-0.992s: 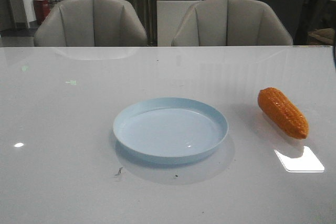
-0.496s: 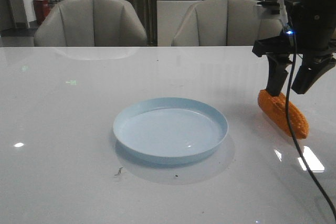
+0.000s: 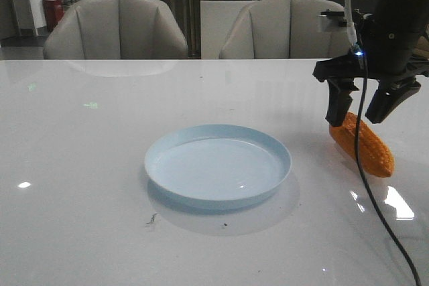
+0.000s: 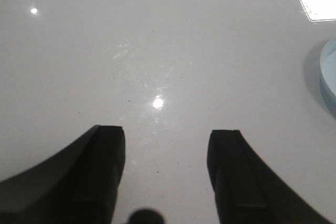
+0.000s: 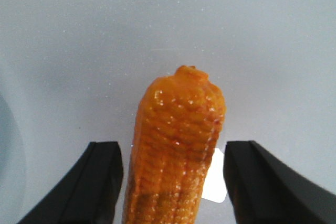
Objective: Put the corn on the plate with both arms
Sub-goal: 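Lower the right gripper over the orange corn and grasp it, then lift the corn with the right gripper and carry it over the plate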
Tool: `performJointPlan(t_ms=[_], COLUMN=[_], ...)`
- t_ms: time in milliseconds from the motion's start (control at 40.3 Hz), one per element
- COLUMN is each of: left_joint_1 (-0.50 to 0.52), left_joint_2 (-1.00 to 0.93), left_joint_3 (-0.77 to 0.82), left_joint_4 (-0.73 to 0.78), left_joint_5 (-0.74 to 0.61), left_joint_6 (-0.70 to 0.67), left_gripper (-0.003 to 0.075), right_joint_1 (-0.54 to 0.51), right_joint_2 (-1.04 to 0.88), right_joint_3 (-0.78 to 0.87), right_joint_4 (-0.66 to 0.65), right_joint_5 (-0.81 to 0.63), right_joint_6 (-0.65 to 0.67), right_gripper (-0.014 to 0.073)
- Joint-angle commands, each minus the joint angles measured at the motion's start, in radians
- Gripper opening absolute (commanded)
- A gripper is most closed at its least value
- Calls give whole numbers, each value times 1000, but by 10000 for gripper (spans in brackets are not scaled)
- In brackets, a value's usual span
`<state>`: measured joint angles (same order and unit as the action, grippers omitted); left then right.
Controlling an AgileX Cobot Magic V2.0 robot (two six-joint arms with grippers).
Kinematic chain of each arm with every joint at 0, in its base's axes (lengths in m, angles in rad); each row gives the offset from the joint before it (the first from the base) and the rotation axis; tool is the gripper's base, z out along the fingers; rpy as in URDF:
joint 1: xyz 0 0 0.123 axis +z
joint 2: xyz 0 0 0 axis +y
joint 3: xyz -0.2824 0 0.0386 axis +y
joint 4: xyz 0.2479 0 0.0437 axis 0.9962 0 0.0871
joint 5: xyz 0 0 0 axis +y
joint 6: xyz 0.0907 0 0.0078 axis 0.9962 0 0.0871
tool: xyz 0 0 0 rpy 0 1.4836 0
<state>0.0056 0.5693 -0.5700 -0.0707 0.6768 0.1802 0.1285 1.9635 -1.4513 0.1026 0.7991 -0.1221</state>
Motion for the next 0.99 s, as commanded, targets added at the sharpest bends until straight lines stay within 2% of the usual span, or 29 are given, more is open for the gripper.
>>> performJointPlan(t_ms=[0,372,645,744,893,967], left_joint_1=[2,2,2,2,2,2], left_joint_2=[2,2,2,2,2,2], left_joint_3=[-29,-29,-29,-29,-29,-29], left_joint_4=[-14,-14,-14,-14,-14,-14], left_joint_5=[-68,-68,-68,-68,-68,-68], left_joint_6=[0,0,0,0,0,0], left_gripper=[422,422,422,422,422,422], right_joint_1=[-2,-2,-2,-2,-2,-2], right_joint_2=[-55,-11,-2,10,15,15], right_joint_3=[-35,-36,-36,-36,-36,-36], right_joint_4=[-2,-2,28,28,27,27], right_joint_5=[-35,18,-4,23,47,47], right_joint_6=[-11,-3,28,28,28,28], right_gripper=[526,526,512,432,244,194])
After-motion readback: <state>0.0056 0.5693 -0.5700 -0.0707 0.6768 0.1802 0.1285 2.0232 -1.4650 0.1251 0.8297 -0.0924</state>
